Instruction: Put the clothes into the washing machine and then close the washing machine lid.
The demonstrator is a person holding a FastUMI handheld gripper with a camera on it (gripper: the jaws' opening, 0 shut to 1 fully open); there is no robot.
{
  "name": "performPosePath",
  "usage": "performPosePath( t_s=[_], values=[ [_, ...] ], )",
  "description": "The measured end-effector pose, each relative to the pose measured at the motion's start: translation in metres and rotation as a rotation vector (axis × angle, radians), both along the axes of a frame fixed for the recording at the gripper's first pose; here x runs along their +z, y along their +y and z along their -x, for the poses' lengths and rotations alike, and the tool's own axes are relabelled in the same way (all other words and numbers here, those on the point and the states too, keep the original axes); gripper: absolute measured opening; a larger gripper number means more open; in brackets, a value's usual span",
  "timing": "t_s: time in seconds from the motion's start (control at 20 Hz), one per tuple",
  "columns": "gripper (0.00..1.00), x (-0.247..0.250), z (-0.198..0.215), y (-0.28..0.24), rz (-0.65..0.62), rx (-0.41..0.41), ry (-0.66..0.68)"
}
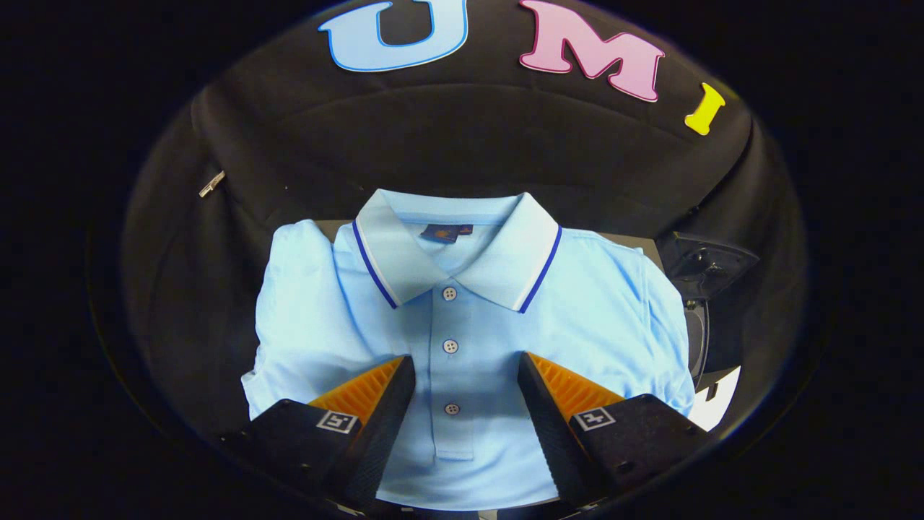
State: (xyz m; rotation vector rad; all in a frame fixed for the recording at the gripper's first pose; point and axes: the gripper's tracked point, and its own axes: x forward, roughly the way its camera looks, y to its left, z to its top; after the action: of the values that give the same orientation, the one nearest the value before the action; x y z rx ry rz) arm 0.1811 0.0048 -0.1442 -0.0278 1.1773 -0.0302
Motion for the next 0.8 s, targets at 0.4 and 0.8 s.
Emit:
performPosePath(
  t_s=[0.4,0.8],
  values=[
    [0.22,0.0018,-0.0028,0.0014,-0.036,-0.045,-0.048],
    [0.08,0.0022,-0.0021,-0.0004,-0.043,-0.005,-0.114]
  ],
)
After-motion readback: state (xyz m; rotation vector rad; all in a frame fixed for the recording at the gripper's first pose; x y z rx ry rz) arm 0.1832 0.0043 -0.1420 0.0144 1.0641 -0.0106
